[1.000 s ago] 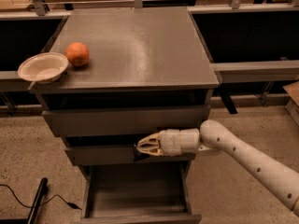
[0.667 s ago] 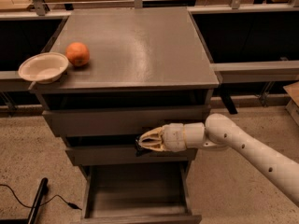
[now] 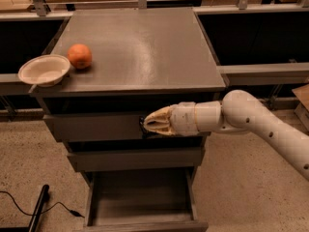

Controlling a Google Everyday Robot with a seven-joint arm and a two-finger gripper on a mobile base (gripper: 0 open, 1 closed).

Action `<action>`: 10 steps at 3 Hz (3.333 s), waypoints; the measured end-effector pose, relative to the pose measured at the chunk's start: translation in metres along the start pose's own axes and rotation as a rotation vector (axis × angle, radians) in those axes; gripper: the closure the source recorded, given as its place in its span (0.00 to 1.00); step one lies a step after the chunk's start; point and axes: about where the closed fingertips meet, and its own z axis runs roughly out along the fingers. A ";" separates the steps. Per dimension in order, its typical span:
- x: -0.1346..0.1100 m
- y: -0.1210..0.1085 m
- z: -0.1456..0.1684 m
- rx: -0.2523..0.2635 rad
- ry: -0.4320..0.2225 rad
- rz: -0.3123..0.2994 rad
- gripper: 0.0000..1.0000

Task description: Pick rxbar blueberry from bottom drawer and place on counter

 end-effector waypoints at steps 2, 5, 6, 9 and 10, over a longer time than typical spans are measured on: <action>0.067 -0.054 0.003 -0.007 0.153 -0.211 1.00; 0.055 -0.047 0.003 -0.008 0.173 -0.228 1.00; 0.055 -0.047 0.003 -0.008 0.173 -0.228 1.00; 0.055 -0.047 0.003 -0.008 0.173 -0.228 1.00; 0.055 -0.047 0.003 -0.008 0.173 -0.228 1.00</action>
Offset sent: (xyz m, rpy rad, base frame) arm 0.4899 0.2161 -0.7282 -0.0745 -0.1782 -0.0147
